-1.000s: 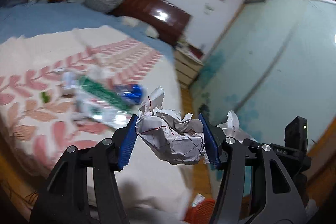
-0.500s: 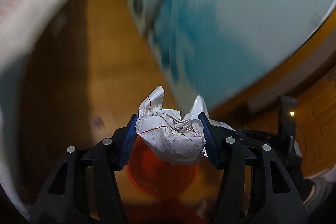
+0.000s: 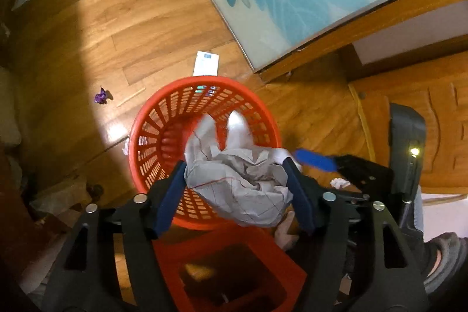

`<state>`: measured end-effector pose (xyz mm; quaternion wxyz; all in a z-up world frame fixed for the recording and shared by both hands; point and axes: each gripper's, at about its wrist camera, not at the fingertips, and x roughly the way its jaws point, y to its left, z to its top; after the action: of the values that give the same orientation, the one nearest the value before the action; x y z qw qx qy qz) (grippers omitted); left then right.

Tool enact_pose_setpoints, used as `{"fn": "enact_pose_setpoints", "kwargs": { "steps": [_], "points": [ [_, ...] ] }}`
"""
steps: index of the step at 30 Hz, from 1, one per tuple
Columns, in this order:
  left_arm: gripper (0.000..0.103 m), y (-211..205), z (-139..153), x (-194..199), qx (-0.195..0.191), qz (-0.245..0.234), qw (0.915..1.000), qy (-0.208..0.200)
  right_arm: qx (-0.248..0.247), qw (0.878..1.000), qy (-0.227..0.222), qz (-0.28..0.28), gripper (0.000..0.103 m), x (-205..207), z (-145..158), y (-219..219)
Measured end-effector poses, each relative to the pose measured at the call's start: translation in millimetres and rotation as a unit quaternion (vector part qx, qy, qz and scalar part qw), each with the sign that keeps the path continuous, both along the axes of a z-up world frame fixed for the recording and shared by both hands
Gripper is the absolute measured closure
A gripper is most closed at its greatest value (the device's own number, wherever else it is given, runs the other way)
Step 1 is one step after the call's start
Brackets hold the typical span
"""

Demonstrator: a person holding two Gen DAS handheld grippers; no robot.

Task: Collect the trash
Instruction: 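Carry the paper and wrapper to the red basket and release both, then return both tools to the bed, then grasp the green-and-white plastic bag with the right tool while the left tool grasps white tissue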

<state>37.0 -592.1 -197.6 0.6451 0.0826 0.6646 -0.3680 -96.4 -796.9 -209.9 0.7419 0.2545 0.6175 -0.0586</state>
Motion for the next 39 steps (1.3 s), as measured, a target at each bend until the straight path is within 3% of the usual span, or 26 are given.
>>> {"fn": "enact_pose_setpoints", "kwargs": {
  "steps": [10,15,18,23,26,28,31,32,35,39],
  "points": [
    [0.027,19.8,26.4,6.9,-0.05,0.052,0.9974,-0.005,-0.024,0.999,-0.023,-0.006,0.042,7.6,34.9,-3.0],
    [0.027,60.6,81.6,17.4,-0.114,0.091,0.9873,-0.063,-0.031,0.997,-0.076,0.003,0.042,28.5,81.5,15.1],
    [0.027,113.3,133.9,26.5,-0.15,0.129,0.9705,-0.137,-0.04,0.991,-0.125,0.02,0.041,50.7,121.4,40.5],
    [0.012,246.4,206.9,28.1,-0.193,0.204,0.9237,-0.261,-0.033,0.976,-0.202,0.076,0.041,96.2,185.5,118.3],
    [0.009,324.2,224.2,21.1,-0.173,0.263,0.8945,-0.317,-0.018,0.963,-0.241,0.118,0.041,120.3,216.5,183.6],
    [0.009,384.5,223.9,11.4,-0.158,0.317,0.8656,-0.354,-0.007,0.953,-0.265,0.149,0.041,133.8,233.7,235.8],
    [0.008,450.3,205.9,1.2,-0.143,0.383,0.8364,-0.365,-0.003,0.939,-0.288,0.19,0.041,141.9,249.1,304.5],
    [0.008,465.8,197.4,0.4,-0.139,0.399,0.8326,-0.358,-0.002,0.935,-0.292,0.2,0.041,142.9,252.3,320.5],
    [0.008,498.9,179.2,0.7,-0.122,0.423,0.8319,-0.337,0.0,0.923,-0.305,0.234,0.041,145.0,260.8,375.0],
    [0.008,530.9,172.2,3.2,-0.138,0.449,0.8212,-0.325,-0.001,0.912,-0.312,0.265,0.037,151.5,263.0,430.5]
  ]
}}
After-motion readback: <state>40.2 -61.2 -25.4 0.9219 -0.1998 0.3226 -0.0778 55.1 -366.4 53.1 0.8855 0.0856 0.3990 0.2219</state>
